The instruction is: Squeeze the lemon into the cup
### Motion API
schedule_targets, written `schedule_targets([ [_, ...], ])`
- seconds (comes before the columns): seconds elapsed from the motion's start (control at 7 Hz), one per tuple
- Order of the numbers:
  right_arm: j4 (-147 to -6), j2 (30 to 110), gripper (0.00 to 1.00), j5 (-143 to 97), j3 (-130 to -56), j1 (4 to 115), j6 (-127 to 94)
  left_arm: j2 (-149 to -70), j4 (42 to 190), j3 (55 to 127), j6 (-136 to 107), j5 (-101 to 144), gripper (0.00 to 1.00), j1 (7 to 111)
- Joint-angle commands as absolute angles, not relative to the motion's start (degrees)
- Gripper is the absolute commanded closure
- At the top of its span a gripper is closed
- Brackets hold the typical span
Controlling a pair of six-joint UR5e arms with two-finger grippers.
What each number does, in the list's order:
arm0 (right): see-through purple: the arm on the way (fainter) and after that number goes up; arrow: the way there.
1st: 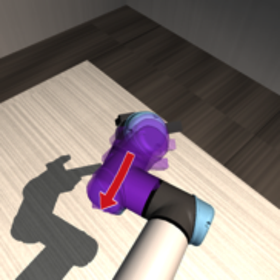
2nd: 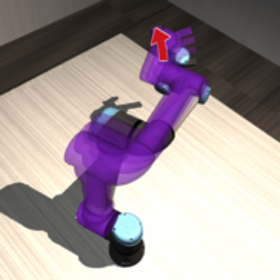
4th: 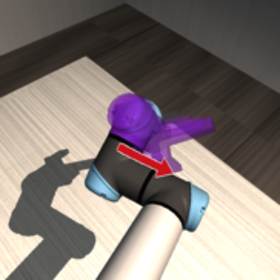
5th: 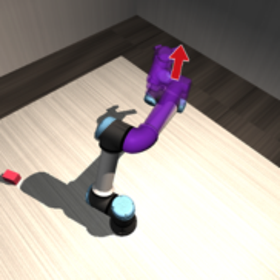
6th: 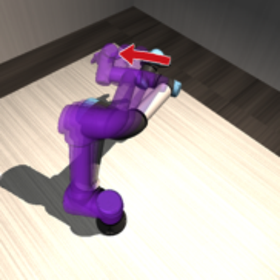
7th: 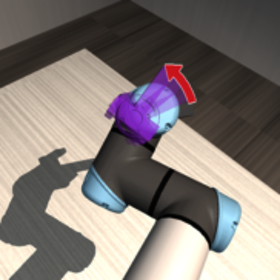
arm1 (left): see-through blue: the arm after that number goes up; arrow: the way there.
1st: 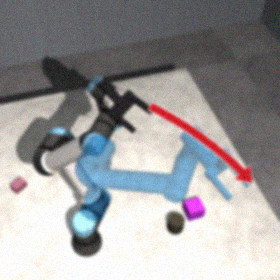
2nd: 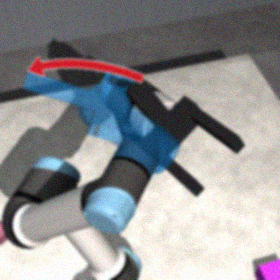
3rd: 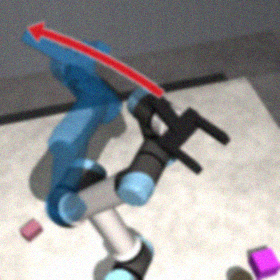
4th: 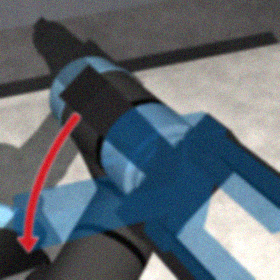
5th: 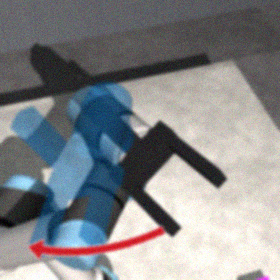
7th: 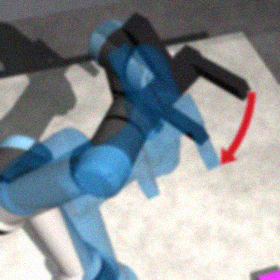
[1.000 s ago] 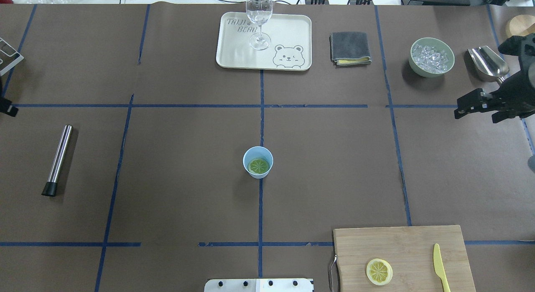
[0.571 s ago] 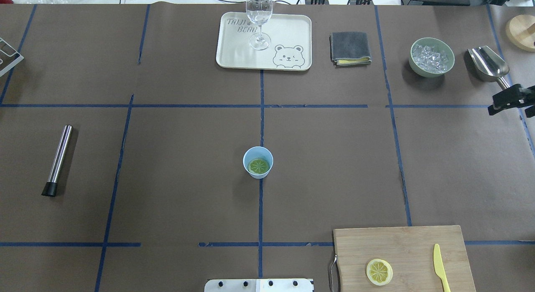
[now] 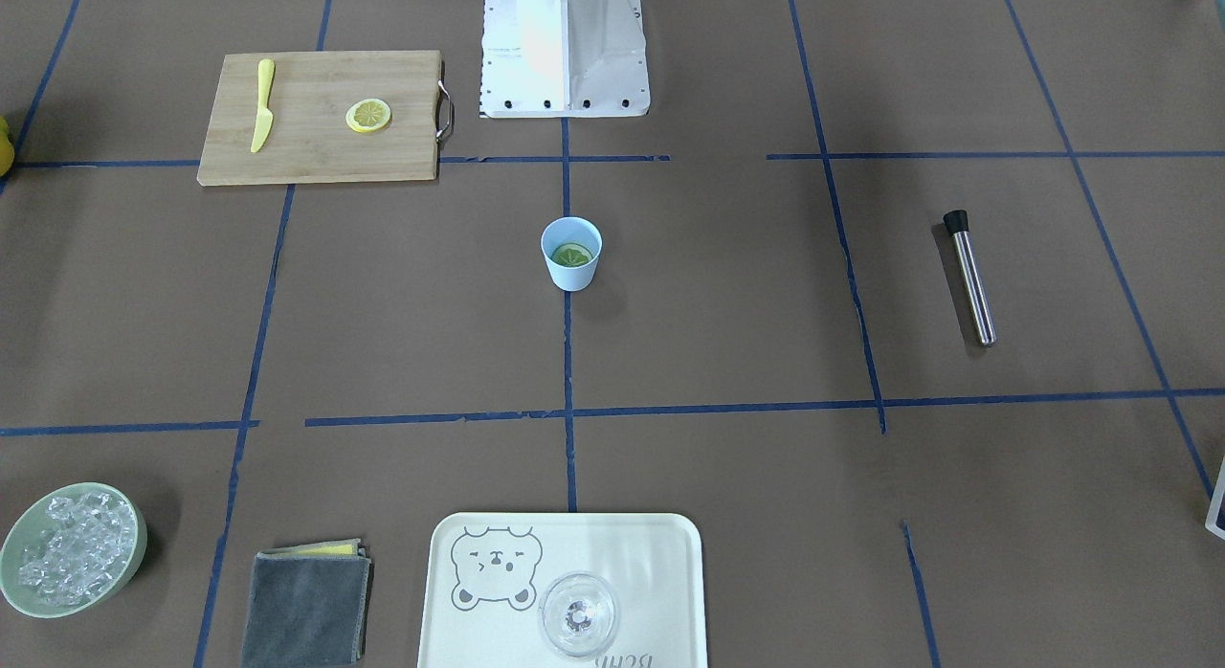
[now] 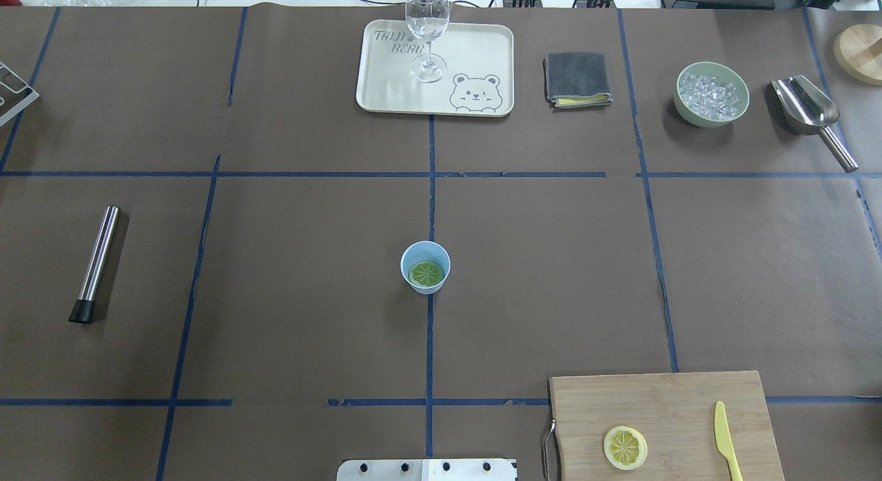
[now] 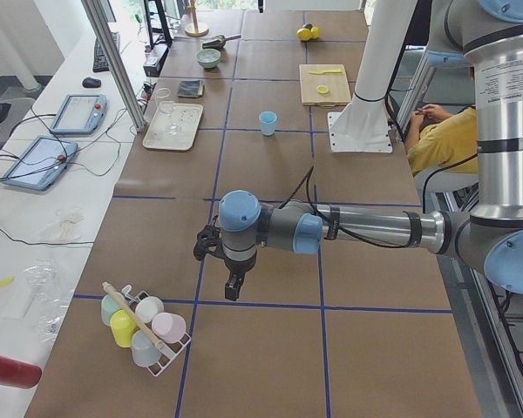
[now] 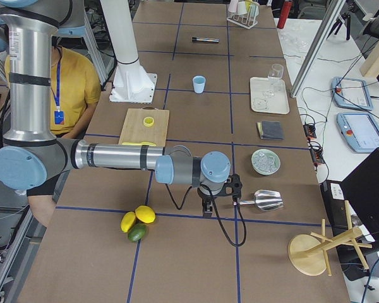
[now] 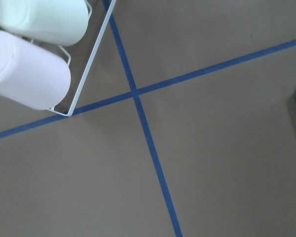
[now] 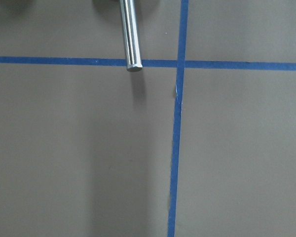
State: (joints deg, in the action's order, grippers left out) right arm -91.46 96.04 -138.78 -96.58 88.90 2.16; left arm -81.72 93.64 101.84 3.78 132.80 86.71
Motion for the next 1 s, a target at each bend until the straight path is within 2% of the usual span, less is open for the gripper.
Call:
schedule_targets([
  [0.0, -95.6, 96.7, 0.0, -132.5, -101.3, 87.2, 1.8, -81.6, 93.7, 102.0, -0.9, 133.2, 0.0, 86.7],
  [0.57, -97.2, 96.5, 0.0, -133.4, -102.3, 87.1, 1.8, -80.6, 93.8, 102.0, -0.8, 140.4, 0.0, 87.0],
  [0.86, -96.9, 95.8, 0.0, -133.5, -102.0, 86.8, 2.1, -83.2, 93.5, 101.9, -0.5, 140.3, 0.0, 87.0],
])
